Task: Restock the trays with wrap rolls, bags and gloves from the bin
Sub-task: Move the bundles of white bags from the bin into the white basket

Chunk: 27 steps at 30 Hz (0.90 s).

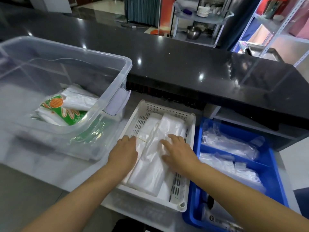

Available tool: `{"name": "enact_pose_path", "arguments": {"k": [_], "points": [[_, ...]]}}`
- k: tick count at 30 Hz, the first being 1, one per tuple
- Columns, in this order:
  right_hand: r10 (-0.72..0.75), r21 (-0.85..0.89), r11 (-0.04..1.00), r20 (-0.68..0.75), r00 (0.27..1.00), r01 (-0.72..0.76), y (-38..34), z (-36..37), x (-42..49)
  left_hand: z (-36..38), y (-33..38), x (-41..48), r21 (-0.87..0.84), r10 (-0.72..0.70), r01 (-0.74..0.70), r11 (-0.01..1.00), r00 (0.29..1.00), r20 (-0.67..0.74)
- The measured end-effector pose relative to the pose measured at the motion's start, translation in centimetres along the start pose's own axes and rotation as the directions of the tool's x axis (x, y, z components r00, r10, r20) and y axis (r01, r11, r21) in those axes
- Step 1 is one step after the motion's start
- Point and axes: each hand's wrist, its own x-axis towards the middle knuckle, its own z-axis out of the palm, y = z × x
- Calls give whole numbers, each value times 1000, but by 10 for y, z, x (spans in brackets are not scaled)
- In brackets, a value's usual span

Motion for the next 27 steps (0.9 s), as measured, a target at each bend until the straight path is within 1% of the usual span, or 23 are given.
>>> {"name": "enact_pose_path", "arguments": {"k": [2,3,6,9,12,15,17,18,19,21,22,23,25,27], "points": [[1,-4,1000,48,999,-1,-4,4,2,5,5,-2,77,-25,19,997,997,73],[-13,-26,1000,62,998,15,-6,6,3,8,8,-3,106,-37,28,994,996,81],[-63,-84,994,92,994,70,-7,9,3,10,12,-5,162,-65,52,985,995,73],[-67,-83,994,94,993,75,-7,7,2,10,15,-10,158,-103,92,983,992,66],[-79,-143,986,78,994,90,-10,0,4,8,18,-16,193,-95,84,978,994,48],[-153,-220,964,17,988,153,-12,-13,5,-4,20,-23,290,-43,53,956,998,-41],[-235,-282,935,-42,971,214,-16,-25,3,-23,23,-28,317,31,13,948,991,-131],[-266,-315,920,-65,962,234,-19,-32,1,-34,26,-32,341,89,-22,940,979,-184],[-283,-341,909,-80,956,240,-23,-40,-1,-47,29,-37,378,164,-66,924,959,-233],[-281,-387,895,-108,954,220,-33,-58,-5,-76,37,-50,453,298,-147,879,911,-284],[-277,-410,889,-127,953,203,-39,-68,-6,-90,40,-55,465,357,-178,867,874,-331],[-277,-429,884,-155,948,188,-45,-78,-7,-101,41,-60,463,395,-204,863,842,-367],[-279,-446,881,-223,934,157,-62,-101,-8,-123,37,-68,448,458,-243,860,755,-470],[-279,-466,876,-286,917,121,-86,-124,-10,-147,23,-76,421,483,-269,866,668,-566]]}}
